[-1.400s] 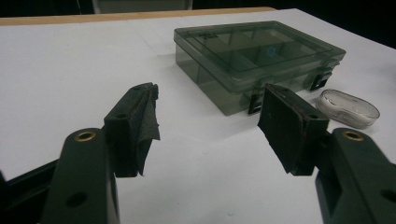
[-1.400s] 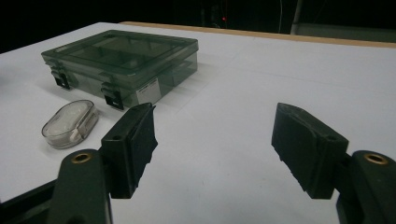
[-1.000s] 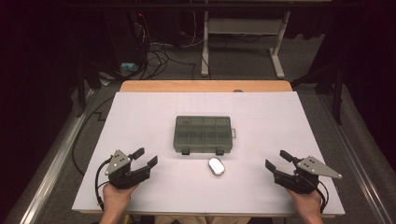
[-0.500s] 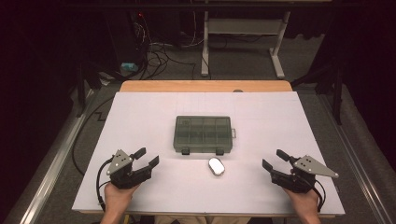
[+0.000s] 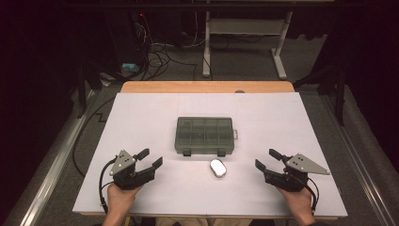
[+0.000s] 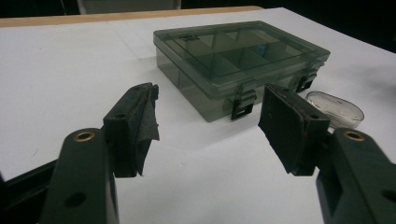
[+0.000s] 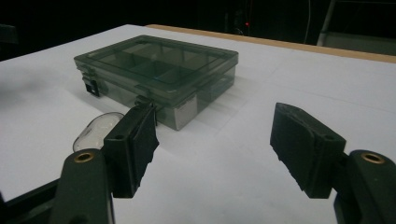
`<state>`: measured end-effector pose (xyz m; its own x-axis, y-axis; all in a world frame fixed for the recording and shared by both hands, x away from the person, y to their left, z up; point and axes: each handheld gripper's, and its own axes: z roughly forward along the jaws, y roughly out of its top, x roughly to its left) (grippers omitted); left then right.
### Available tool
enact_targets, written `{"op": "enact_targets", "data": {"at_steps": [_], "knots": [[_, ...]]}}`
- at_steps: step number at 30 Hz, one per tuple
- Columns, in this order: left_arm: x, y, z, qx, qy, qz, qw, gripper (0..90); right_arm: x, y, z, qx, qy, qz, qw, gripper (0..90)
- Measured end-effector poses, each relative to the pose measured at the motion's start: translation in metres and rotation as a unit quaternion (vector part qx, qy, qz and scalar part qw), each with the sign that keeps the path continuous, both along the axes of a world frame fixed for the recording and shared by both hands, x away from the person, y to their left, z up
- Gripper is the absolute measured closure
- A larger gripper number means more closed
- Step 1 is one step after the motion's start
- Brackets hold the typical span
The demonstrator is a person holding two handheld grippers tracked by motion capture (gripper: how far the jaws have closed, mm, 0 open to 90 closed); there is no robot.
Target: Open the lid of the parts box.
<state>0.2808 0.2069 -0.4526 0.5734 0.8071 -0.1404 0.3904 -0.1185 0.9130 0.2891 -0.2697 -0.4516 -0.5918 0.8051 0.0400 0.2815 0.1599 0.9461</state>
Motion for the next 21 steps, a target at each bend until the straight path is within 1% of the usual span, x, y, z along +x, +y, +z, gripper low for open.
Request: {"op": "enact_targets", "data": {"at_steps": [3, 6, 10, 14, 18, 19, 21], "knots": [[0.001, -0.001, 0.000, 0.001, 0.001, -0.002, 1.0000, 36.8, 0.002, 0.006, -0.001, -0.001, 0.003, 0.008, 1.0000, 31.6], [0.002, -0.006, 0.000, 0.001, 0.000, -0.007, 1.0000, 36.8, 0.005, 0.011, -0.001, 0.004, 0.007, 0.013, 0.9999, 31.7], [0.003, -0.009, 0.000, 0.002, 0.001, -0.012, 0.9999, 36.9, 0.007, 0.016, -0.001, 0.008, 0.003, 0.020, 0.9998, 31.8], [0.008, -0.015, -0.001, -0.001, 0.006, -0.016, 0.9999, 37.1, 0.012, 0.026, -0.002, 0.010, 0.011, 0.036, 0.9992, 32.9], [0.010, -0.019, -0.002, -0.003, 0.011, -0.020, 0.9997, 38.5, 0.014, 0.032, -0.002, 0.010, 0.014, 0.045, 0.9988, 33.9], [0.012, -0.022, -0.002, -0.002, 0.012, -0.024, 0.9996, 38.8, 0.015, 0.035, -0.002, 0.010, 0.014, 0.051, 0.9986, 34.5], [0.013, -0.025, -0.002, -0.001, 0.017, -0.029, 0.9994, 39.6, 0.017, 0.037, -0.003, 0.008, 0.014, 0.052, 0.9985, 34.6]]}}
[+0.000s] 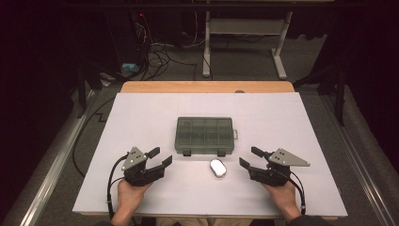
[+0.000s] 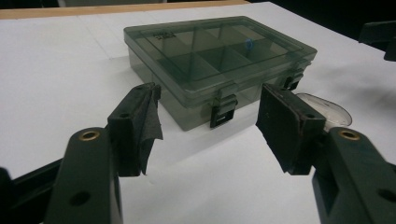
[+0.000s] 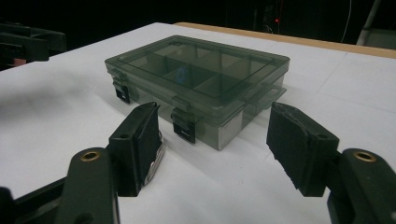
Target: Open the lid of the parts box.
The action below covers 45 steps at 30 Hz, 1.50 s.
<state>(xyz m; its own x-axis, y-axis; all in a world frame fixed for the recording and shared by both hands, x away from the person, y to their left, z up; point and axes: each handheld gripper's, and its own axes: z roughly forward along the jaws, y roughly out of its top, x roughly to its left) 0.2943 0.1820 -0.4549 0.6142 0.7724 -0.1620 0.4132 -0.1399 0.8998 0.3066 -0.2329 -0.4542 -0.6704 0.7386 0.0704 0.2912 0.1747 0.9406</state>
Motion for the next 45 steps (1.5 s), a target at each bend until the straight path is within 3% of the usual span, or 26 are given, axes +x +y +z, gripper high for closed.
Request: {"op": "enact_targets", "data": {"at_steps": [7, 10, 15, 19, 22, 25, 27, 29, 32, 38, 40, 43, 45], "knots": [[0.007, -0.008, -0.001, 0.006, 0.009, -0.009, 0.9999, 40.8, 0.009, 0.009, -0.002, 0.001, 0.012, 0.009, 0.9999, 37.0], [0.011, -0.010, -0.001, -0.011, 0.023, -0.017, 0.9995, 41.3, 0.011, 0.015, -0.002, -0.012, 0.016, 0.014, 0.9997, 40.0], [0.016, -0.016, 0.000, 0.012, 0.030, -0.025, 0.9992, 44.2, 0.016, 0.018, 0.002, -0.017, 0.032, 0.020, 0.9991, 47.1], [0.021, -0.019, 0.004, 0.025, 0.039, -0.023, 0.9986, 46.2, 0.021, 0.019, 0.005, -0.042, 0.042, 0.019, 0.9981, 54.0], [0.026, -0.021, 0.008, 0.044, 0.046, -0.019, 0.9978, 49.0, 0.025, 0.018, 0.007, -0.046, 0.059, 0.021, 0.9970, 57.6], [0.031, -0.023, 0.009, 0.070, 0.057, -0.017, 0.9957, 53.2, 0.030, 0.019, 0.009, -0.048, 0.082, 0.020, 0.9953, 61.1], [0.035, -0.024, 0.011, 0.084, 0.075, -0.013, 0.9936, 55.4, 0.029, 0.023, 0.012, -0.074, 0.069, 0.007, 0.9948, 65.8], [0.039, -0.023, 0.013, 0.094, 0.090, -0.014, 0.9914, 57.5, 0.029, 0.026, 0.015, -0.090, 0.067, 0.011, 0.9937, 68.9], [0.042, -0.019, 0.017, 0.085, 0.098, -0.023, 0.9912, 59.9, 0.033, 0.028, 0.017, -0.102, 0.079, 0.020, 0.9914, 72.9], [0.047, -0.016, 0.024, 0.108, 0.101, -0.026, 0.9887, 66.2, 0.042, 0.029, 0.015, -0.135, 0.109, 0.029, 0.9844, 78.9], [0.049, -0.018, 0.025, 0.128, 0.104, -0.026, 0.9859, 67.7, 0.045, 0.029, 0.016, -0.145, 0.118, 0.032, 0.9819, 80.0], [0.053, -0.019, 0.027, 0.158, 0.119, -0.027, 0.9799, 70.3, 0.051, 0.029, 0.016, -0.155, 0.132, 0.037, 0.9783, 82.8], [0.054, -0.019, 0.027, 0.162, 0.125, -0.026, 0.9785, 72.4, 0.052, 0.029, 0.017, -0.157, 0.137, 0.036, 0.9774, 83.8]]}}
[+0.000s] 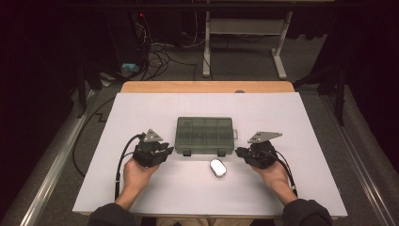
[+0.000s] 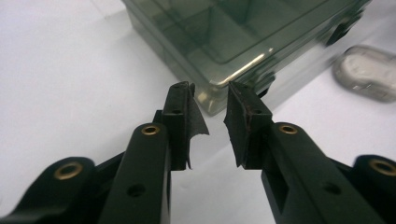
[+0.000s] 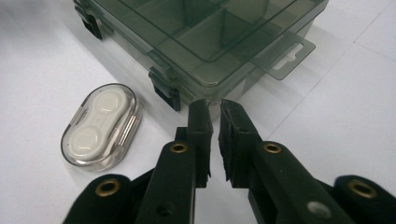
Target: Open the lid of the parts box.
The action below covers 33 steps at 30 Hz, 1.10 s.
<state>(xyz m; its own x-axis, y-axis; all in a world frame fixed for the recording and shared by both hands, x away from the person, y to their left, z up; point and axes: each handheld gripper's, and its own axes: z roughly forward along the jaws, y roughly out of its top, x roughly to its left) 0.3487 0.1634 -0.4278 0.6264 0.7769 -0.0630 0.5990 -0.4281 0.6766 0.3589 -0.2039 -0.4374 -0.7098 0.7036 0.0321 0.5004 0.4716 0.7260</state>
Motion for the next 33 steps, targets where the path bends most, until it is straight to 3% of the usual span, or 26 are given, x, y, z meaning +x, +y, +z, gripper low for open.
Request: {"op": "enact_targets", "data": {"at_steps": [1, 7, 11, 14, 23, 33], "knots": [[0.004, 0.001, 0.000, 0.006, 0.018, -0.001, 0.9998, 73.9, 0.003, 0.000, 0.001, -0.002, 0.007, 0.001, 1.0000, 86.3], [0.012, 0.002, -0.003, 0.013, 0.047, -0.005, 0.9988, 80.8, 0.009, 0.003, 0.000, -0.022, 0.027, 0.004, 0.9994, 88.0], [0.014, -0.001, -0.006, 0.031, 0.051, -0.004, 0.9982, 81.7, 0.012, 0.006, -0.001, -0.027, 0.036, 0.007, 0.9990, 88.0], [0.015, -0.003, -0.006, 0.033, 0.052, -0.007, 0.9981, 81.7, 0.013, 0.008, -0.003, -0.033, 0.042, 0.004, 0.9985, 88.0], [0.018, -0.014, -0.007, 0.055, 0.049, -0.017, 0.9971, 81.7, 0.013, 0.009, -0.003, -0.026, 0.042, 0.005, 0.9988, 88.0], [0.017, -0.015, -0.009, 0.054, 0.050, -0.023, 0.9970, 81.6, 0.013, 0.008, -0.003, -0.014, 0.044, 0.005, 0.9989, 87.7]]}}
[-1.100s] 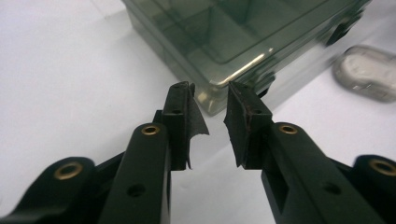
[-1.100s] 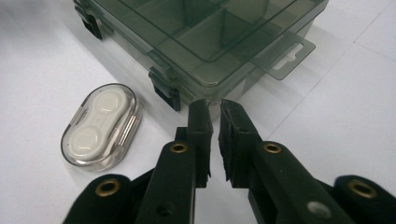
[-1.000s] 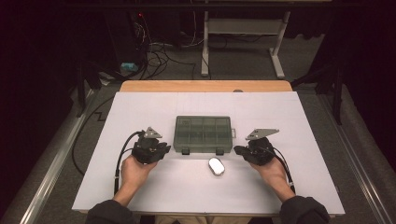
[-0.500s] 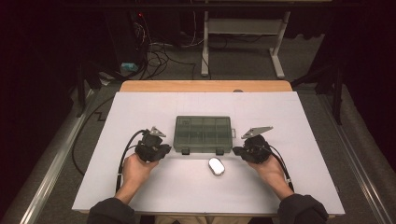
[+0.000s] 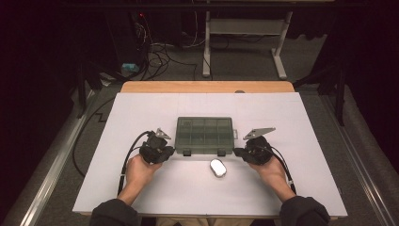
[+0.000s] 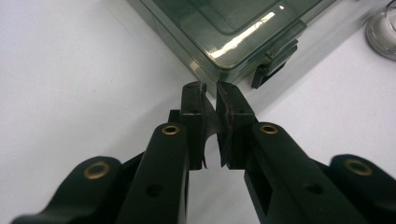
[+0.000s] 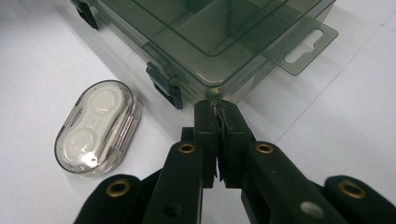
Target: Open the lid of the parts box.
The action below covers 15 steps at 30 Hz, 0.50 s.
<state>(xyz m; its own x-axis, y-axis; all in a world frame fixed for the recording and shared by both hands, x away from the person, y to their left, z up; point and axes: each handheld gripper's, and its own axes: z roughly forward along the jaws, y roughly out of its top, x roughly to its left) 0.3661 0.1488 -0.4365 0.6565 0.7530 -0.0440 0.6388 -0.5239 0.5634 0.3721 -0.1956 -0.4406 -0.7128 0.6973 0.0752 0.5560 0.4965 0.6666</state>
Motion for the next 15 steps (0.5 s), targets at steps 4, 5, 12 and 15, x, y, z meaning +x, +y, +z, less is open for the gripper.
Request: {"op": "enact_targets", "data": {"at_steps": [4, 5, 12, 15], "knots": [[-0.001, 0.000, 0.000, -0.002, -0.002, -0.004, 1.0000, 81.5, 0.000, 0.000, 0.000, 0.003, -0.004, -0.002, 1.0000, 87.7], [-0.001, 0.000, 0.001, -0.003, -0.003, -0.004, 1.0000, 81.5, 0.000, -0.001, 0.001, 0.005, -0.005, -0.002, 1.0000, 87.7], [-0.004, -0.001, 0.006, -0.015, -0.016, -0.004, 0.9997, 77.8, -0.004, -0.001, 0.007, 0.029, -0.023, -0.001, 0.9993, 86.7], [-0.005, -0.002, 0.008, -0.022, -0.025, 0.014, 0.9993, 67.3, -0.005, -0.001, 0.010, 0.040, -0.033, -0.002, 0.9986, 85.3]]}}
